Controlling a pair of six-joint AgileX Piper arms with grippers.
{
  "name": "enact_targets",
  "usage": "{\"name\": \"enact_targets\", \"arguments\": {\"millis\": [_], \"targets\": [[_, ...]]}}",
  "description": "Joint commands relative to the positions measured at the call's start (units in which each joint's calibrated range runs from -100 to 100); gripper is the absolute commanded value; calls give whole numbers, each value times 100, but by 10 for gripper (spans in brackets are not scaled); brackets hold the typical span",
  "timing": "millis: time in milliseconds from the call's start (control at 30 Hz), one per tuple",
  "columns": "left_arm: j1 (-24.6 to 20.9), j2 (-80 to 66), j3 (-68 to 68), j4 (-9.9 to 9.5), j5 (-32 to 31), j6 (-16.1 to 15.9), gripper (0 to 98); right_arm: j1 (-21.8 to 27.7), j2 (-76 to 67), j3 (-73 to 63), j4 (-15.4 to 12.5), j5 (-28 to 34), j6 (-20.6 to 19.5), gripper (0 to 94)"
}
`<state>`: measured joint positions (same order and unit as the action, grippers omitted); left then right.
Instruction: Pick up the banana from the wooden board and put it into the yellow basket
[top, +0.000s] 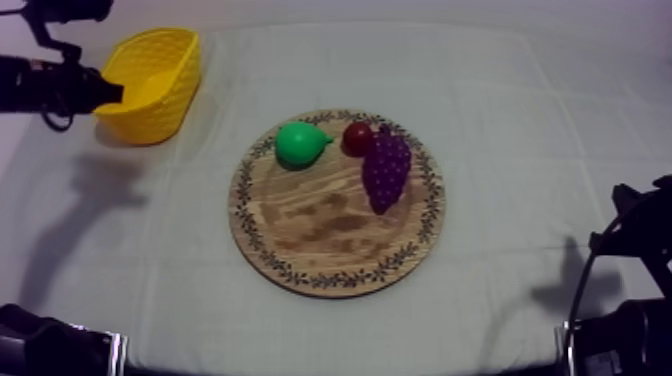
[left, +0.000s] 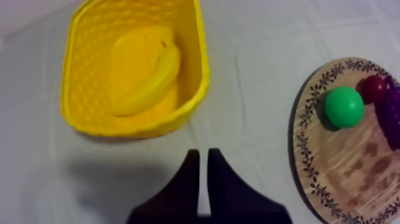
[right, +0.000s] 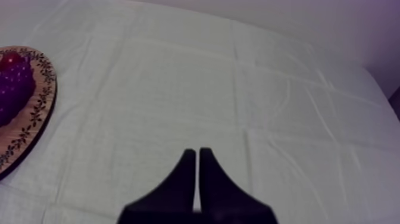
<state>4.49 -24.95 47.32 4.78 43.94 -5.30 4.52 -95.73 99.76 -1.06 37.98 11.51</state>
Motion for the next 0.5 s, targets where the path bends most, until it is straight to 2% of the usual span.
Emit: {"name": "enact_targets", "arguments": {"millis": [0, 233, 467], "targets": [[-8, -991, 1008, 88, -318, -61, 37, 0, -2, 2, 1, 1, -1, 3], [-167, -2613, 2643, 495, -1066, -427, 13, 0, -2, 2, 1, 1, -1, 3], [-360, -4111, 3699, 575, -1262, -583, 3, 0, -2, 2, 1, 1, -1, 3]]}}
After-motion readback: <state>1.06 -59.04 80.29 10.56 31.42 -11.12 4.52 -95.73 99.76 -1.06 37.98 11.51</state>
